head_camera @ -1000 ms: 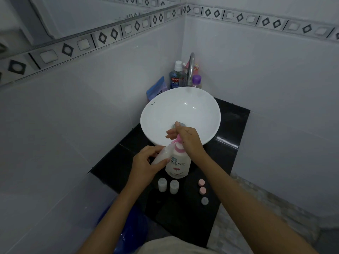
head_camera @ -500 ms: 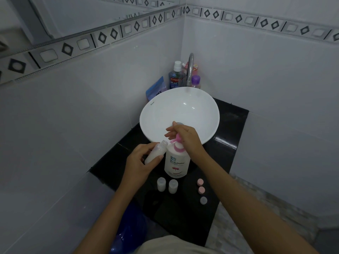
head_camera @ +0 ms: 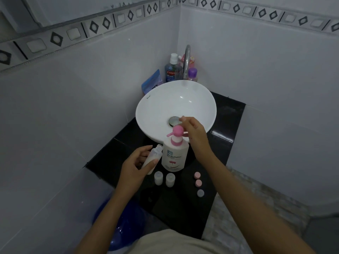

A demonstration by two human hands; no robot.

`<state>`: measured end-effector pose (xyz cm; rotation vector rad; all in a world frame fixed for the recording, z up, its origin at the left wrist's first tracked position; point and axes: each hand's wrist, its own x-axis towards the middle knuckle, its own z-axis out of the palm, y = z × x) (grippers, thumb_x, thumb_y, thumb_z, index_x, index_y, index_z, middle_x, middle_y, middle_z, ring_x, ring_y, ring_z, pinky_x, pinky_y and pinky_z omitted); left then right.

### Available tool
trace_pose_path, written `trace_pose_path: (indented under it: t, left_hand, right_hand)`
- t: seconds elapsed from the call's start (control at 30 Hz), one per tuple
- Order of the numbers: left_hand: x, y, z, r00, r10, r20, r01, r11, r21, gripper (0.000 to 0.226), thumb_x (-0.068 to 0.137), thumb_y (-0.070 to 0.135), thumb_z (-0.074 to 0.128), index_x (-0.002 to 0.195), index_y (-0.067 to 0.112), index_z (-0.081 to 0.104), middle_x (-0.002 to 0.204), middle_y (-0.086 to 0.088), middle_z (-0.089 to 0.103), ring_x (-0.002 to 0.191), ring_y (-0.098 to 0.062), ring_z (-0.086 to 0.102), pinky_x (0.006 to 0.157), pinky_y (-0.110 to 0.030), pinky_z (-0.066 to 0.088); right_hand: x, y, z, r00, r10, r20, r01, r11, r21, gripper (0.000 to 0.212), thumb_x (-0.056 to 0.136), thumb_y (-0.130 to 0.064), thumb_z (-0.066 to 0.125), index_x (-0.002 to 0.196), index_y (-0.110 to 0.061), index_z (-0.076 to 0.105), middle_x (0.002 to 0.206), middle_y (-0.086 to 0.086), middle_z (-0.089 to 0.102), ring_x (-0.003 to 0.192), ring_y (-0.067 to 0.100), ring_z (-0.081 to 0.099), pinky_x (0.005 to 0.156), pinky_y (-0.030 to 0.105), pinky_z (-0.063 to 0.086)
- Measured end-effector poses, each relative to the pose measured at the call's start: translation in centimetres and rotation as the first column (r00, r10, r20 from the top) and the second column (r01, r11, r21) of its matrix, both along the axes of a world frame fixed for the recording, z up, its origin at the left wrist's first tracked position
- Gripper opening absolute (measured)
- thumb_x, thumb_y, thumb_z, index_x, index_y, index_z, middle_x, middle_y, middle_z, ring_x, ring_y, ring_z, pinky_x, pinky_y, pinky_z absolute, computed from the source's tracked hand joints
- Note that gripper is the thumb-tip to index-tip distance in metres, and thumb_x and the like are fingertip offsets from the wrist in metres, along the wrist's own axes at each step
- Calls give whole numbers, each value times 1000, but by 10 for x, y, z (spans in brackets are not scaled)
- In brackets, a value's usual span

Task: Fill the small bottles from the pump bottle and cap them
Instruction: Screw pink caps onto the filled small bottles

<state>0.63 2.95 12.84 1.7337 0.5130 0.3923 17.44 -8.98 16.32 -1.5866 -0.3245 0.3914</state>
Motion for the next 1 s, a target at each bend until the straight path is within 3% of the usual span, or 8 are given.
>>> trace_pose_path:
  t: [0.2,0.27,0.37,0.47,0.6,0.77,0.9,1.0]
  left_hand:
    - [-12,-11,-11,999,-20,-37,16,994,-106,28,80,14,70,106,22,66,106,4,69,96,-8,65,80,-25,53]
    - [-15,-16,-13,998,-39,-48,33,991,-133,28,81,11,69,108,20,65,107,4,68,94,-1,64,76,-18,54]
    - [-16,-21,-15,995,-63,-78,49,985,-163,28,83,10,66,108,24,64,109,9,65,95,2,63,74,-12,52]
    - [-17,-23,-14,992,-82,-95,63,982,-181,28,85,12,63,108,27,63,110,10,64,95,3,62,73,-11,51]
    - [-19,-27,-7,992,-82,-94,61,976,-208,29,87,10,61,113,20,63,108,10,65,90,9,62,72,-9,50]
    - [-24,-27,-3,996,-35,-77,13,961,-275,26,80,5,67,104,14,66,103,2,69,87,-1,65,70,-13,53]
    - [-25,-25,1,998,-27,-63,7,955,-295,23,75,6,70,98,10,68,96,0,70,81,0,66,68,-13,53]
    - [-24,-27,4,998,-49,-45,35,958,-284,28,70,14,71,98,11,69,98,-2,70,83,-2,66,70,-14,53]
  right_hand:
    - [-7,-65,-58,948,-249,198,296,919,-262,22,92,-33,53,85,-15,63,77,2,65,71,11,60,66,28,48]
    - [-9,-80,-86,966,-139,217,235,820,-522,25,88,-40,58,87,-15,62,82,2,64,77,15,61,67,32,48]
    - [-11,-85,-113,971,165,171,64,510,-858,38,84,-47,59,94,-10,58,97,8,62,87,24,60,66,31,42]
    - [-12,-78,-121,940,320,114,5,324,-946,39,87,-45,56,99,-8,55,105,11,61,96,28,60,68,31,39]
    - [-12,-70,-128,928,362,83,-17,264,-964,28,89,-33,57,100,-7,56,108,14,63,97,30,61,78,35,46]
    - [-11,-72,-128,968,247,55,-40,364,-931,15,89,-20,53,93,-6,57,99,14,65,85,27,64,69,33,49]
    - [-29,-79,-87,1000,-27,-7,18,813,-582,15,85,-18,64,99,-13,63,93,4,67,81,15,64,65,21,48]
    - [-52,-86,-37,989,78,-125,-106,967,-232,22,81,-9,68,102,-13,68,95,4,72,86,15,69,75,19,54]
